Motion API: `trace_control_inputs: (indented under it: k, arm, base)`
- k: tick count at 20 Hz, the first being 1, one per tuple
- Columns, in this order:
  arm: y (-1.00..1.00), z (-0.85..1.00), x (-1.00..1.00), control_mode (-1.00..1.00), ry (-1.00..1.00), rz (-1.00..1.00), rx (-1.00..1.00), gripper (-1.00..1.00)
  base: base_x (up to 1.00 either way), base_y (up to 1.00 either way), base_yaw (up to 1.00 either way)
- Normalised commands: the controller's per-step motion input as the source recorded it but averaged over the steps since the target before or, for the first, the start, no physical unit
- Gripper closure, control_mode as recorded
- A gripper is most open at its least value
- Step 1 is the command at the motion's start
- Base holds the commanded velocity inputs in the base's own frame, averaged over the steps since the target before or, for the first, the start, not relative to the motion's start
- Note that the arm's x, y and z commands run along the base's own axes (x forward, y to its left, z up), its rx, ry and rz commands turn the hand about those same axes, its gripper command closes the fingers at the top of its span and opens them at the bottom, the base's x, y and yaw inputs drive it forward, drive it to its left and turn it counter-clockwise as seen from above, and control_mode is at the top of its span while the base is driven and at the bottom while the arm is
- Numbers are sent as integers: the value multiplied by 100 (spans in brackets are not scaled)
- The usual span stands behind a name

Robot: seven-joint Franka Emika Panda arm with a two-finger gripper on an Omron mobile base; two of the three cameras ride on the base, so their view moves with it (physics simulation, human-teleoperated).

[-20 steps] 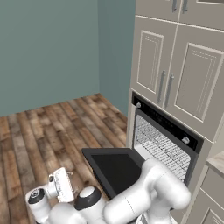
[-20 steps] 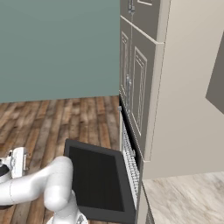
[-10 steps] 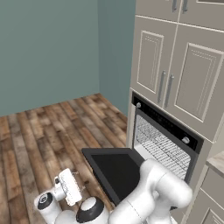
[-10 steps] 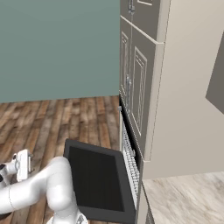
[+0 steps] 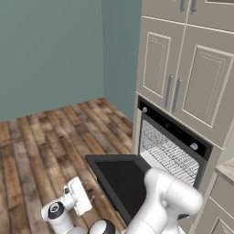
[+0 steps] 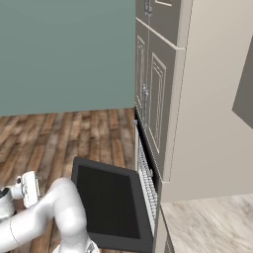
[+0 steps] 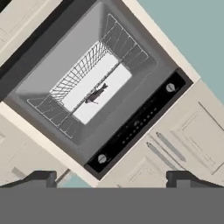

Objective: Place the fish on the top rack of the oven, and slide the tray back inside. Close the oven door.

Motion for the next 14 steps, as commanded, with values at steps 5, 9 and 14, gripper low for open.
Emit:
trace_control_inputs:
  k: [5, 9, 14]
  arm:
    - [3, -76, 45, -100, -16, 0, 3, -100]
    - [30, -69, 51, -100, -11, 0, 0, -100]
    - [47, -65, 49, -100, -11, 0, 0, -100]
  base:
    - [0, 0, 0]
    - [0, 0, 0]
    - [0, 0, 0]
